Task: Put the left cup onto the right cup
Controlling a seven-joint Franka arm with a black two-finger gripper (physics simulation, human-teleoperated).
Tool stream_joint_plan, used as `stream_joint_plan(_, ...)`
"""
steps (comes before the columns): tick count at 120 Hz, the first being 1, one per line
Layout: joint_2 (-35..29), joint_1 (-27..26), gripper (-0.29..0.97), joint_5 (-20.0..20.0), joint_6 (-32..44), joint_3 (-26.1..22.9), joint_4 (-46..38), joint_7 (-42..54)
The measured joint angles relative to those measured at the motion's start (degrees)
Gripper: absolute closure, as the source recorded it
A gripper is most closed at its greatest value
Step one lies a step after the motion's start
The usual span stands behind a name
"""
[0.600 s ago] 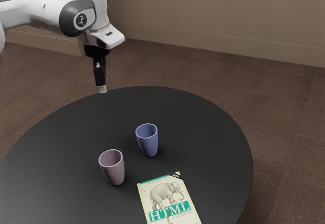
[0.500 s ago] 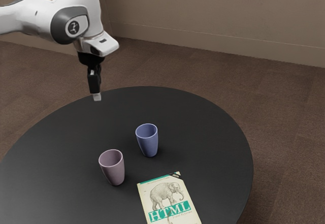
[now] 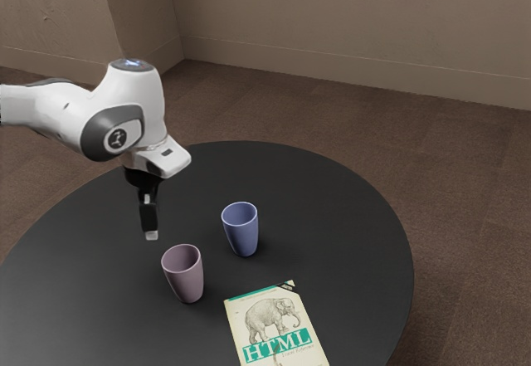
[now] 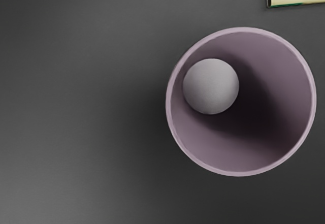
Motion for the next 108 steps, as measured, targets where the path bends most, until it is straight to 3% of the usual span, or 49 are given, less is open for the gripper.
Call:
stream_joint_plan(35,2.74,-0.64,0.00,0.78,5.63,-0.03,-3.67,-4.36)
stream_joint_plan(84,6.46,-2.62,0.01,1.22,10.17,-0.02,-2.41,-8.34)
stream_joint_plan(92,6.95,-3.10,0.10,1.17,10.49,-0.02,-2.47,-8.98)
stream_joint_plan(108,7.76,-3.80,0.42,1.13,11.34,-0.02,-2.63,-10.08)
